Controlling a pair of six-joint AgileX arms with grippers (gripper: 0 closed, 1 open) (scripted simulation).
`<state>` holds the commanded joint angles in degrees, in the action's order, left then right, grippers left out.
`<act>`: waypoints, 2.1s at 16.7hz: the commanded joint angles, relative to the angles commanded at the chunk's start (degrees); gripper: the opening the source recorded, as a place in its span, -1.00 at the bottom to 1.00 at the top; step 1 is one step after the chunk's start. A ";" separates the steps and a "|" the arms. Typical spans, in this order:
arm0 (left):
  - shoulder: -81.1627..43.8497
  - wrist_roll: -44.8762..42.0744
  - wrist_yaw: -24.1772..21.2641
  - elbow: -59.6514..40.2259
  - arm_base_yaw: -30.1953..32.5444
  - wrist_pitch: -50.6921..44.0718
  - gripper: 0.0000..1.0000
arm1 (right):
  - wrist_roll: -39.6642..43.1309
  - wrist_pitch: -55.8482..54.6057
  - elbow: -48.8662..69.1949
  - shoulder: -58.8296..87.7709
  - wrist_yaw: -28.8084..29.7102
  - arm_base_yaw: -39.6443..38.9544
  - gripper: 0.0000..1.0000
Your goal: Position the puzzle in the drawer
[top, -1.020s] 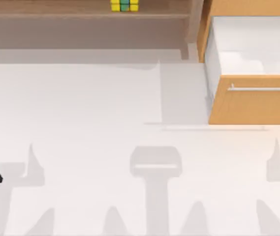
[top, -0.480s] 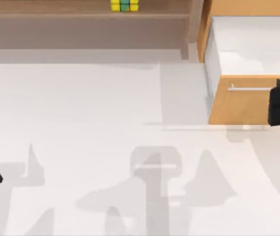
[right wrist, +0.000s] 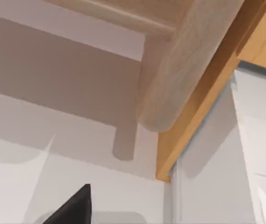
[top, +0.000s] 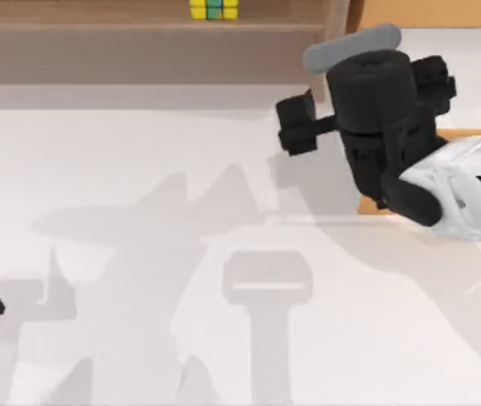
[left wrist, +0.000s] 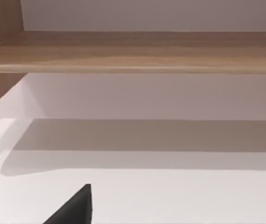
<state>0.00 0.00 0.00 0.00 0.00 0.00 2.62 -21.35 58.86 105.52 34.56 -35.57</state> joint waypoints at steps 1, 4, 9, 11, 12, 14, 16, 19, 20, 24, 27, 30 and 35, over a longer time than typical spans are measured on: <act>0.00 0.00 0.00 0.00 0.00 0.00 1.00 | 0.22 -1.82 4.02 4.87 1.73 -1.37 1.00; 0.00 0.00 0.00 0.00 0.00 0.00 1.00 | 0.08 -7.70 15.89 17.38 6.24 -4.76 1.00; 0.00 0.00 0.00 0.00 0.00 0.00 1.00 | -2.17 -17.38 32.31 30.36 11.04 -8.22 1.00; 0.00 0.00 0.00 0.00 0.00 0.00 1.00 | -3.12 -20.03 35.96 32.68 11.96 -8.87 1.00; 0.00 0.00 0.00 0.00 0.00 0.00 1.00 | -3.39 -20.71 36.81 33.19 12.17 -9.01 1.00; 0.00 0.00 0.00 0.00 0.00 0.00 1.00 | -3.49 -20.95 37.11 33.38 12.24 -9.06 1.00; 0.00 0.00 0.00 0.00 0.00 0.00 1.00 | -3.49 -20.95 37.11 33.38 12.24 -9.06 1.00; 0.00 0.00 0.00 0.00 0.00 0.00 1.00 | -3.39 -20.30 37.85 33.53 11.79 -8.54 1.00; 0.00 0.00 0.00 0.00 0.00 0.00 1.00 | -3.30 -19.57 39.10 33.99 11.30 -8.11 1.00; 0.00 0.00 0.00 0.00 0.00 0.00 1.00 | -3.07 -15.22 47.44 37.63 8.73 -5.50 1.00; 0.00 0.00 0.00 0.00 0.00 0.00 1.00 | -3.05 -12.64 53.69 41.18 7.97 -4.73 1.00; 0.00 0.00 0.00 0.00 0.00 0.00 1.00 | -3.26 -12.10 56.02 43.22 7.82 -4.54 1.00; 0.00 0.00 0.00 0.00 0.00 0.00 1.00 | -3.26 -12.10 56.02 43.22 7.82 -4.54 0.70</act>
<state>0.00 0.00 0.00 0.00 0.00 0.00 -0.64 -33.45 114.88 148.74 42.37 -40.11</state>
